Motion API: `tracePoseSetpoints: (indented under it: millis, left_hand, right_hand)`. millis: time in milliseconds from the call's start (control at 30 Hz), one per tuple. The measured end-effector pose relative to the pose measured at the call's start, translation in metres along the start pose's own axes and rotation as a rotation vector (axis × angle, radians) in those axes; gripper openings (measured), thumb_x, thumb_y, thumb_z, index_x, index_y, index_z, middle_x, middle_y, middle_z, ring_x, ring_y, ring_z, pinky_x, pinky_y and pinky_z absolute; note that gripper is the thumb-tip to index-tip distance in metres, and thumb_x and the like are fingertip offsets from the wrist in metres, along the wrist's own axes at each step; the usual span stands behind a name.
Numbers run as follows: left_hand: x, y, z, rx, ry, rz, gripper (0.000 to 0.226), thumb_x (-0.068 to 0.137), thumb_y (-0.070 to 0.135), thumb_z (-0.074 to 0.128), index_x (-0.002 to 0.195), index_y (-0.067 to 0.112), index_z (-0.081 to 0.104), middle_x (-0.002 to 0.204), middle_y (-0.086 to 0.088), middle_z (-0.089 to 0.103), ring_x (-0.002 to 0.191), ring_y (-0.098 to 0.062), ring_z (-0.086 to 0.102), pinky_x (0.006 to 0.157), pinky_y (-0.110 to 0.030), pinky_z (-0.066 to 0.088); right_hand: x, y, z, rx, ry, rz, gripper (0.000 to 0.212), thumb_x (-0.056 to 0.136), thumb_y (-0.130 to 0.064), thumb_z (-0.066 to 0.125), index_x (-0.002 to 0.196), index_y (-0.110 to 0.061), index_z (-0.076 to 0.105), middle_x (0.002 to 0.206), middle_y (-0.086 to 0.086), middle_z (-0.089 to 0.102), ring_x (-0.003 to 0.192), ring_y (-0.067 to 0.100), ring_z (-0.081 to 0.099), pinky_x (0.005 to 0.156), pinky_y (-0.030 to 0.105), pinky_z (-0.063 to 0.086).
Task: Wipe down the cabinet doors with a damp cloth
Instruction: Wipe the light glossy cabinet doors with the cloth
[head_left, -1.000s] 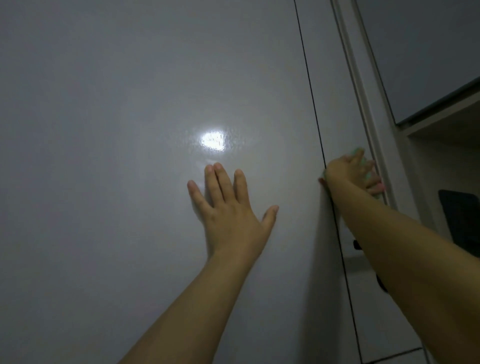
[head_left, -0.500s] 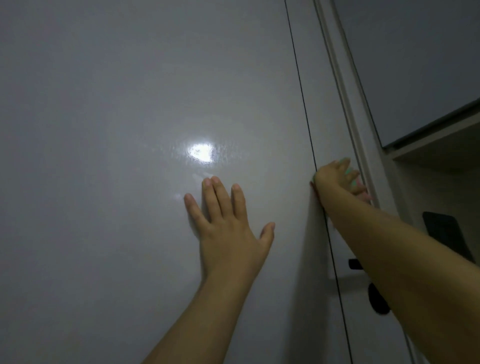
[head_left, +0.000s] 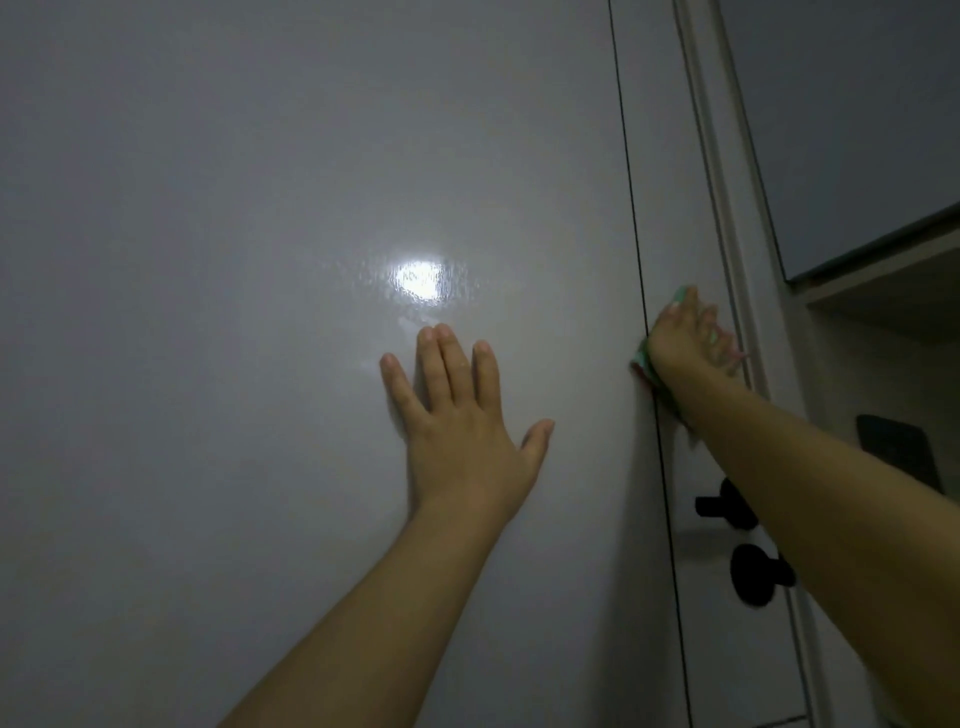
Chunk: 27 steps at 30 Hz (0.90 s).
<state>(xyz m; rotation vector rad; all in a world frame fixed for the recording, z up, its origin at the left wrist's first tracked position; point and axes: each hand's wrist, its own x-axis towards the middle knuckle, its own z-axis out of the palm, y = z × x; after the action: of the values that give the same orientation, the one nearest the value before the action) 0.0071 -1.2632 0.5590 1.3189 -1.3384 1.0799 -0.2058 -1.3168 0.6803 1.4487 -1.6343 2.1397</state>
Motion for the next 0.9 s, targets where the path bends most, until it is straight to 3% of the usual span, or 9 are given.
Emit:
tracePoseSetpoints:
  millis: [133,300,433,533,633,767,833,900]
  left_hand:
    - [0.000,-0.002,-0.002,0.007,0.005,-0.009,0.090,0.089,0.070,0.014,0.152,0.008,-0.005,0.156,-0.027,-0.011,0.143,-0.040,-0.016,0.104,-0.065,-0.019]
    - [-0.002,-0.004,-0.006,-0.037,-0.068,-0.007,0.087,0.089,0.069,0.017,0.152,0.013,-0.006,0.157,-0.022,-0.016,0.144,-0.036,-0.020,0.108,-0.059,-0.018]
    - [-0.002,-0.009,-0.004,-0.049,-0.106,0.032,0.091,0.087,0.072,0.021,0.152,0.015,-0.005,0.157,-0.021,-0.018,0.143,-0.034,-0.023,0.112,-0.059,-0.015]
    - [-0.002,-0.006,-0.002,-0.029,-0.110,0.022,0.098,0.083,0.078,0.020,0.152,0.015,-0.007,0.156,-0.021,-0.019,0.143,-0.033,-0.025,0.112,-0.059,-0.013]
    - [-0.002,-0.004,-0.003,0.003,-0.112,0.010,0.104,0.078,0.082,0.021,0.152,0.015,-0.007,0.156,-0.021,-0.019,0.143,-0.033,-0.025,0.113,-0.059,-0.014]
    - [-0.001,-0.006,-0.014,-0.017,-0.176,0.015,0.104,0.078,0.081,0.029,0.153,0.017,-0.004,0.157,-0.018,-0.019,0.143,-0.030,-0.025,0.113,-0.054,-0.016]
    - [-0.002,-0.008,-0.022,-0.105,-0.186,0.009,0.095,0.082,0.075,0.037,0.153,0.017,0.007,0.159,-0.016,-0.013,0.145,-0.027,-0.020,0.114,-0.051,-0.016]
    - [-0.008,-0.008,-0.025,-0.208,-0.150,0.030,0.079,0.088,0.062,0.044,0.149,0.018,0.021,0.159,-0.015,-0.002,0.147,-0.027,-0.010,0.116,-0.047,-0.013]
  right_hand:
    - [-0.060,-0.006,0.015,-0.139,-0.064,-0.034,0.051,0.103,-0.043,0.011,0.151,-0.035,-0.004,0.160,-0.004,-0.011,0.147,0.027,-0.011,0.115,0.048,-0.014]
    - [-0.164,0.040,0.045,-0.249,-0.030,-0.362,0.050,0.102,-0.044,0.007,0.148,-0.037,-0.011,0.157,-0.009,-0.016,0.145,0.016,-0.016,0.116,0.041,-0.016]
    - [-0.158,0.098,0.021,-0.281,0.002,-0.499,0.049,0.098,-0.042,0.007,0.146,-0.037,-0.005,0.155,-0.012,-0.010,0.147,0.015,-0.009,0.118,0.035,-0.012]
    - [-0.140,0.110,0.015,-0.205,0.021,-0.419,0.044,0.103,-0.038,0.014,0.144,-0.040,-0.003,0.152,-0.017,-0.006,0.147,0.014,-0.003,0.115,0.025,-0.017]
    - [-0.175,0.126,0.029,-0.232,0.102,-0.480,0.049,0.101,-0.039,0.013,0.149,-0.034,0.004,0.156,-0.008,0.003,0.147,0.018,0.002,0.119,0.038,-0.005]
    - [-0.207,0.189,0.016,-0.297,-0.020,-0.753,0.049,0.103,-0.040,0.012,0.152,-0.036,0.009,0.158,-0.002,0.014,0.147,0.016,0.008,0.117,0.048,0.007]
    - [-0.194,0.200,0.008,-0.306,-0.024,-0.837,0.048,0.104,-0.040,0.015,0.151,-0.031,0.018,0.157,0.000,0.019,0.147,0.021,0.012,0.116,0.053,0.010]
    - [-0.186,0.197,0.010,-0.284,0.020,-0.765,0.049,0.103,-0.040,0.016,0.150,-0.026,0.023,0.156,0.001,0.022,0.146,0.025,0.015,0.116,0.054,0.011]
